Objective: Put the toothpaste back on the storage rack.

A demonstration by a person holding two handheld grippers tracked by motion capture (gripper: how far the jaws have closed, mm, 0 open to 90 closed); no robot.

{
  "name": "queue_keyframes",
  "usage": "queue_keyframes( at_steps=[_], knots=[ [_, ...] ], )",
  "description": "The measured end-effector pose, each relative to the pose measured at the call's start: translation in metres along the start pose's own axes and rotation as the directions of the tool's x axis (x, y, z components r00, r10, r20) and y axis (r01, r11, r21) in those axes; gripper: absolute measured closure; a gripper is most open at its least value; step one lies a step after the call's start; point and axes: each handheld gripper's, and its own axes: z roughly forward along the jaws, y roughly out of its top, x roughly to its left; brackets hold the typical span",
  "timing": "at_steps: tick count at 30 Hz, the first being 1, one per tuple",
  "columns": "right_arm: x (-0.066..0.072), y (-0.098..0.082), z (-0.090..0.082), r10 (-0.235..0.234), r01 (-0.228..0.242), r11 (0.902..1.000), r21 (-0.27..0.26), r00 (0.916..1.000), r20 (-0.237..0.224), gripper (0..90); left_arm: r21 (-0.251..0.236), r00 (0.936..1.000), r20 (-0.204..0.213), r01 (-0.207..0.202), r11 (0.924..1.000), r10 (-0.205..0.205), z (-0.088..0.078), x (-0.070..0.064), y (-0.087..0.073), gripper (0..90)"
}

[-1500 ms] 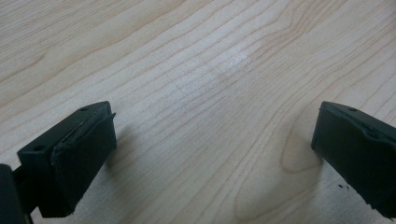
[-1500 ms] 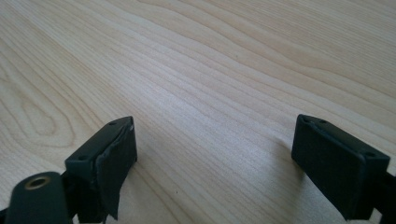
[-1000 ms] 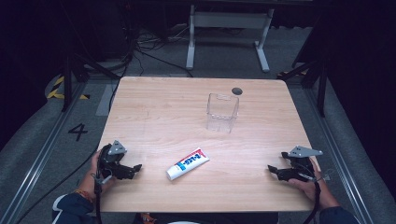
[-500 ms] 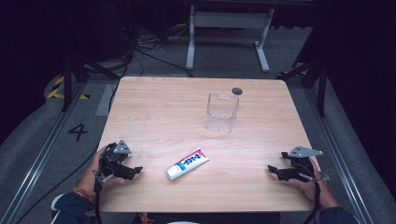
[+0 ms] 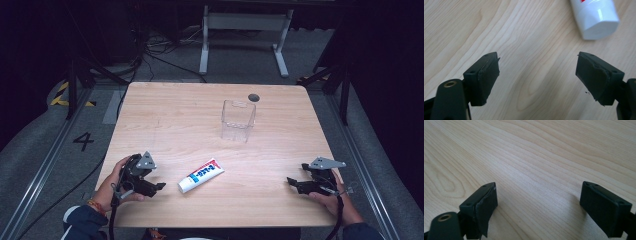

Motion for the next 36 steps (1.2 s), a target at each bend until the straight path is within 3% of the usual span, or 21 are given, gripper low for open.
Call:
queue_keyframes(
  at_steps=[6,18,36],
  knots=[
    [0.000,-0.001,-0.001,0.000,0.000,1.0000,0.002,1.0000,0.002,14.5,0.004,0.9979,0.036,-0.054,0.9985,0.054,0.006,-0.015,0.023,19.0],
    [0.001,-0.001,-0.001,0.000,0.000,1.0000,0.002,1.0000,0.002,14.5,0.032,0.9903,0.074,-0.120,0.9923,0.117,0.022,-0.027,0.057,17.8],
    [0.001,-0.001,-0.001,0.000,0.000,1.0000,0.002,1.0000,0.003,14.5,0.088,0.9810,0.115,-0.166,0.9821,0.156,0.050,-0.032,0.091,18.9]
  ],
)
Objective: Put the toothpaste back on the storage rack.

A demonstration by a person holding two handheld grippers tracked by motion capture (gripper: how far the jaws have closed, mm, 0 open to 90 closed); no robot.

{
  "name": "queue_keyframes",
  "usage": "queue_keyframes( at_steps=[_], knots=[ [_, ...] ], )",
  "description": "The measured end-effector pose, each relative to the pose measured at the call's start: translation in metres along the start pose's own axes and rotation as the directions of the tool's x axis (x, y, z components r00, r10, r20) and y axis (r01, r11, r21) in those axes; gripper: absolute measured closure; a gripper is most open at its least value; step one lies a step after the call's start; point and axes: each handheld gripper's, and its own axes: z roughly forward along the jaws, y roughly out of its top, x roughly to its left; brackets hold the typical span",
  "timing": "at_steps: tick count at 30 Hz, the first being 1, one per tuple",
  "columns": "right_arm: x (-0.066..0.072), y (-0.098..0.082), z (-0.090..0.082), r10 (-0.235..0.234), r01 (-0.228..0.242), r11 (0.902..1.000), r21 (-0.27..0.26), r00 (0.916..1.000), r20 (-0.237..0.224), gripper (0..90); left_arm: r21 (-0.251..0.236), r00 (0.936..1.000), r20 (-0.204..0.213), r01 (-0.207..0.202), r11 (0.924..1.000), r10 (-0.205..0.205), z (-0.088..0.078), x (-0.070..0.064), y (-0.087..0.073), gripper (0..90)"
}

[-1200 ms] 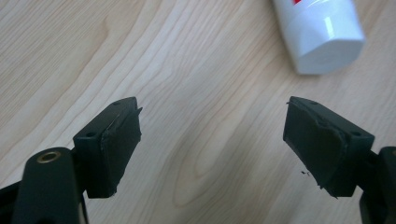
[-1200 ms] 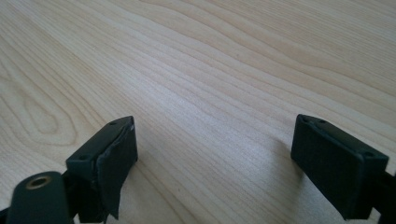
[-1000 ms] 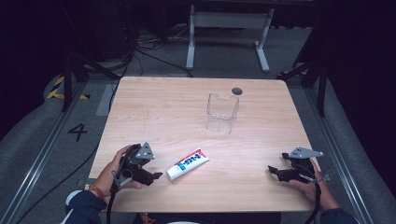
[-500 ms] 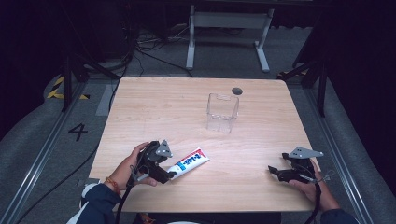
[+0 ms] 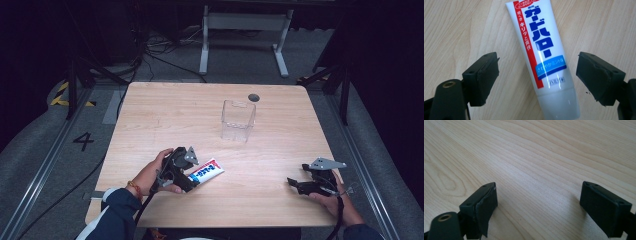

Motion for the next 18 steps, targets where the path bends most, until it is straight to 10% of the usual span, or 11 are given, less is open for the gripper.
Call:
queue_keyframes(
  at_steps=[18],
  knots=[
    [0.000,0.000,0.000,0.002,-0.002,1.0000,-0.001,1.0000,-0.001,14.5,0.141,0.9980,0.062,-0.025,0.9897,0.016,0.029,0.009,0.026,23.8]
  ],
)
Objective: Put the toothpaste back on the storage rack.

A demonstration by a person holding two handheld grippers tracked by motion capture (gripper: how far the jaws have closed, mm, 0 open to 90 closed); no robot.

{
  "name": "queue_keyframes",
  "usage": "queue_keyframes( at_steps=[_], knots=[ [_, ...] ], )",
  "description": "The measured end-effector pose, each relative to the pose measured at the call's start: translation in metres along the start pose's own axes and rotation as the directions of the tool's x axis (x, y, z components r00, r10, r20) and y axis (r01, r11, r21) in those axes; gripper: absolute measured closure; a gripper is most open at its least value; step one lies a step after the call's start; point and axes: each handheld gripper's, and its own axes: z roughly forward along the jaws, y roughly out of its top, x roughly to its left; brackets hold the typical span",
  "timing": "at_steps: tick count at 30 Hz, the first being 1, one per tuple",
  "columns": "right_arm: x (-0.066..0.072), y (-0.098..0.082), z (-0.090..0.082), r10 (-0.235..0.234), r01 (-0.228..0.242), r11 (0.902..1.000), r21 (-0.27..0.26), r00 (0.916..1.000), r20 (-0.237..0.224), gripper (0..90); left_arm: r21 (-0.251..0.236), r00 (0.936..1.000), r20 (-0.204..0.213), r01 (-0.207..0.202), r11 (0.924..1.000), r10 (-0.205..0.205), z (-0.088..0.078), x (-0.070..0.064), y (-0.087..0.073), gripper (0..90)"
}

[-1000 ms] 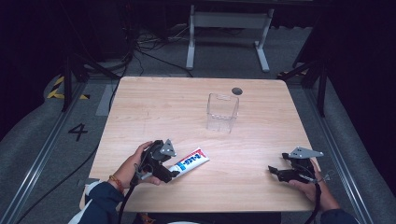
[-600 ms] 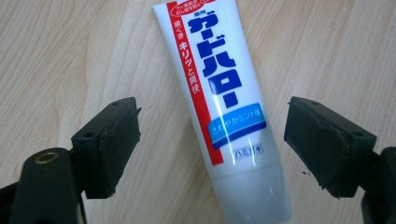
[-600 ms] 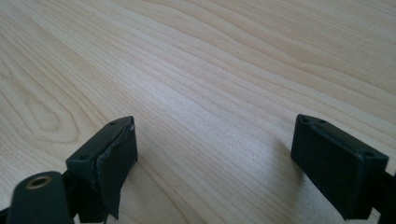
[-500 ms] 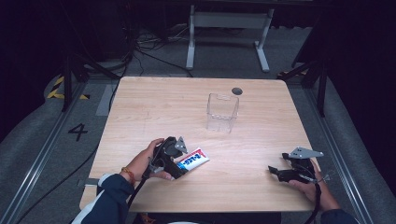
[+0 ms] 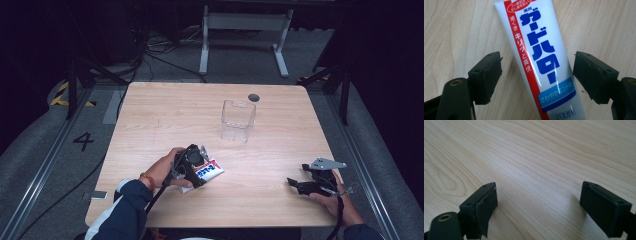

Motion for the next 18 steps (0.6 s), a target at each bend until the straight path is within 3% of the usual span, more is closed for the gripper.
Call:
queue_keyframes(
  at_steps=[3,6,11,18],
  knots=[
    [0.000,0.000,0.000,0.000,0.000,1.0000,0.000,1.0000,0.000,14.5,0.002,1.0000,0.005,0.001,1.0000,-0.001,0.002,0.000,0.002,24.6],
    [0.000,0.000,0.000,0.000,0.000,1.0000,0.000,1.0000,0.000,14.5,0.051,1.0000,0.008,-0.001,0.9987,0.001,0.005,0.001,0.009,26.1],
    [0.000,0.000,0.000,0.000,0.000,1.0000,0.000,1.0000,0.000,14.5,0.076,0.9998,0.012,-0.015,0.9970,0.015,0.012,0.000,0.015,31.6],
    [0.000,0.000,0.000,-0.001,0.001,1.0000,0.000,1.0000,-0.001,14.5,0.068,1.0000,0.003,0.009,0.9977,-0.009,0.015,0.001,0.021,30.5]
  ],
)
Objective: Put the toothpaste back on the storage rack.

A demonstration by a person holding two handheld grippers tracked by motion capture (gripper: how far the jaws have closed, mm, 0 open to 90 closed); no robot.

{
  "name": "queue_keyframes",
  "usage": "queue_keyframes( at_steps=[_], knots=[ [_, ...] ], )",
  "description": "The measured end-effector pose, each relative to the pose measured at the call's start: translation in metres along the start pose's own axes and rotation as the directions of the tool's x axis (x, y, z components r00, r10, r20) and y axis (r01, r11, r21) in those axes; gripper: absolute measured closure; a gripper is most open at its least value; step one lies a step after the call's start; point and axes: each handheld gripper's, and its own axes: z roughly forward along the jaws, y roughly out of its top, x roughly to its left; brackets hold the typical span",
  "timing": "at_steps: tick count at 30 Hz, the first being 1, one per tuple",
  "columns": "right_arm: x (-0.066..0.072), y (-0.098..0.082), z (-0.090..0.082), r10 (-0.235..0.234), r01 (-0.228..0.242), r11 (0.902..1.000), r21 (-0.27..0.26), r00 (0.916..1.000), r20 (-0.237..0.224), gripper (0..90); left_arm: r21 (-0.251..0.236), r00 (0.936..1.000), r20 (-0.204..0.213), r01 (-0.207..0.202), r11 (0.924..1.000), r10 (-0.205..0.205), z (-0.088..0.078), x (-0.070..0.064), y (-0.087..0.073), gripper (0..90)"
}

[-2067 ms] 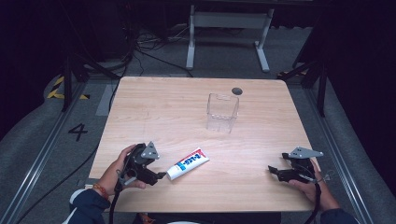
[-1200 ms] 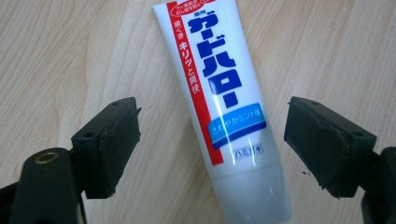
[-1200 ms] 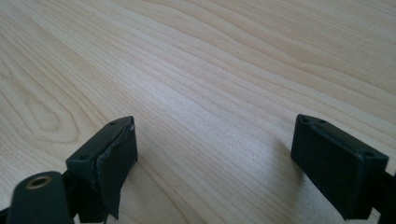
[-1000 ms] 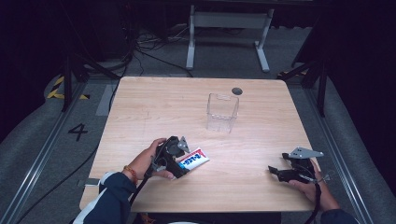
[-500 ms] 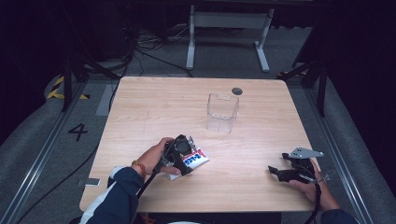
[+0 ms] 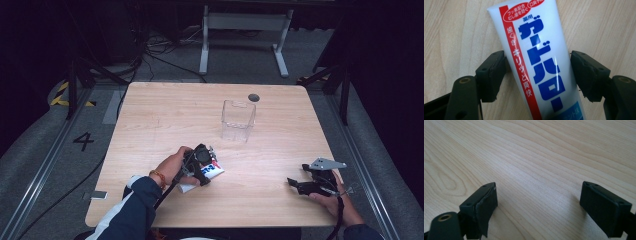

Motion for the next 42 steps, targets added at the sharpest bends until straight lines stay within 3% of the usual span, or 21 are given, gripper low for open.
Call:
queue_keyframes(
  at_steps=[1,3,6,9,12,25,28,35,42],
  knots=[
    [0.000,0.000,0.000,0.000,0.000,1.0000,0.000,1.0000,-0.001,14.5,0.014,1.0000,-0.001,-0.006,0.9999,0.006,-0.001,0.000,0.002,30.7],
    [0.000,0.000,0.000,0.000,0.000,1.0000,0.000,1.0000,-0.001,14.5,-0.012,1.0000,-0.004,-0.009,0.9999,0.008,0.000,0.000,0.003,33.3],
    [0.000,0.000,0.000,0.001,-0.001,1.0000,-0.001,1.0000,0.000,14.5,-0.003,0.9998,0.000,-0.022,0.9998,0.022,-0.001,-0.002,0.004,41.6],
    [0.000,0.000,0.000,0.000,0.000,1.0000,0.000,1.0000,-0.001,14.5,-0.016,1.0000,-0.001,-0.007,0.9998,0.007,-0.001,-0.003,0.003,44.4],
    [0.000,0.000,0.000,0.000,0.000,1.0000,0.000,1.0000,0.000,14.5,0.008,0.9998,-0.002,-0.019,0.9998,0.019,-0.004,-0.004,0.003,49.9],
    [0.000,0.000,0.000,-0.002,0.002,1.0000,-0.002,1.0000,-0.002,14.5,-0.100,0.9994,-0.034,-0.015,0.9949,0.011,-0.019,-0.005,-0.005,63.5],
    [0.000,0.000,0.000,-0.002,0.002,1.0000,-0.003,1.0000,-0.002,14.5,-0.139,0.9985,-0.051,-0.029,0.9899,0.022,-0.022,-0.006,-0.007,64.5],
    [0.000,-0.001,0.000,-0.002,0.002,1.0000,-0.003,1.0000,-0.001,14.5,-0.216,0.9986,-0.049,0.008,0.9763,-0.019,-0.031,-0.004,-0.012,66.2],
    [0.000,-0.001,-0.001,-0.001,0.001,1.0000,-0.002,1.0000,-0.002,14.5,-0.295,0.9977,-0.056,0.021,0.9554,-0.039,-0.045,-0.001,-0.019,67.1]
  ],
)
